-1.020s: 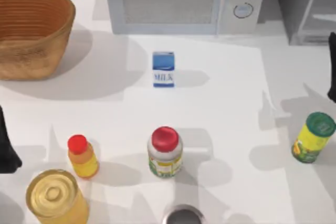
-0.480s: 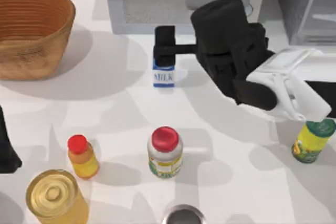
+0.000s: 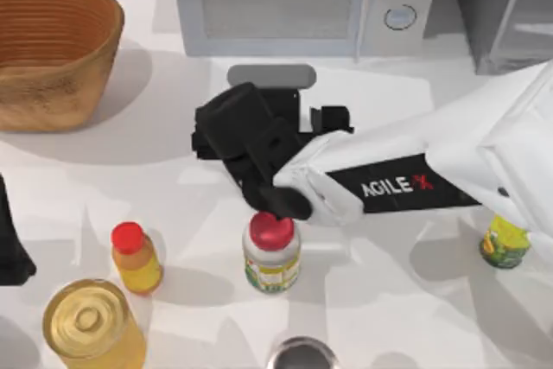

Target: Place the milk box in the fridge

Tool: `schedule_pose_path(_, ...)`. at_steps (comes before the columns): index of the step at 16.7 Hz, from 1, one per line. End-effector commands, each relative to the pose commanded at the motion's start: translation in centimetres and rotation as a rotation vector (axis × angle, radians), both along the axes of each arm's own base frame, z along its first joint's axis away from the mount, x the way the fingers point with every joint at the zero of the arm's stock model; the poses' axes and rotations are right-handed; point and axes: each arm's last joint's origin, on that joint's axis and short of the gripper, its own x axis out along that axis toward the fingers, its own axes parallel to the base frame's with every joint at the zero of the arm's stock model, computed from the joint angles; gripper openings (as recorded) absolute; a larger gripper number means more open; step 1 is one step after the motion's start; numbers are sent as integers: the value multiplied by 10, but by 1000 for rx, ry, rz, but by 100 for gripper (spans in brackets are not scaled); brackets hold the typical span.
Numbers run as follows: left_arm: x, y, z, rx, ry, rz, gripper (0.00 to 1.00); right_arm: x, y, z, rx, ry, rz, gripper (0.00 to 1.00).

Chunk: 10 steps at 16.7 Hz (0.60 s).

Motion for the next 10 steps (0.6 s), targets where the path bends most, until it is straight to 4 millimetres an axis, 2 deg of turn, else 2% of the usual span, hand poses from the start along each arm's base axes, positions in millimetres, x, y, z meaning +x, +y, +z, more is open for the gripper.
schedule_pose_path(7,0,0,0,0,0,0,100,2,-1,-5,-7,3,-12,100)
schedule_pose_path(10,0,0,0,0,0,0,100,20,-5,1,-1,5,-11,100)
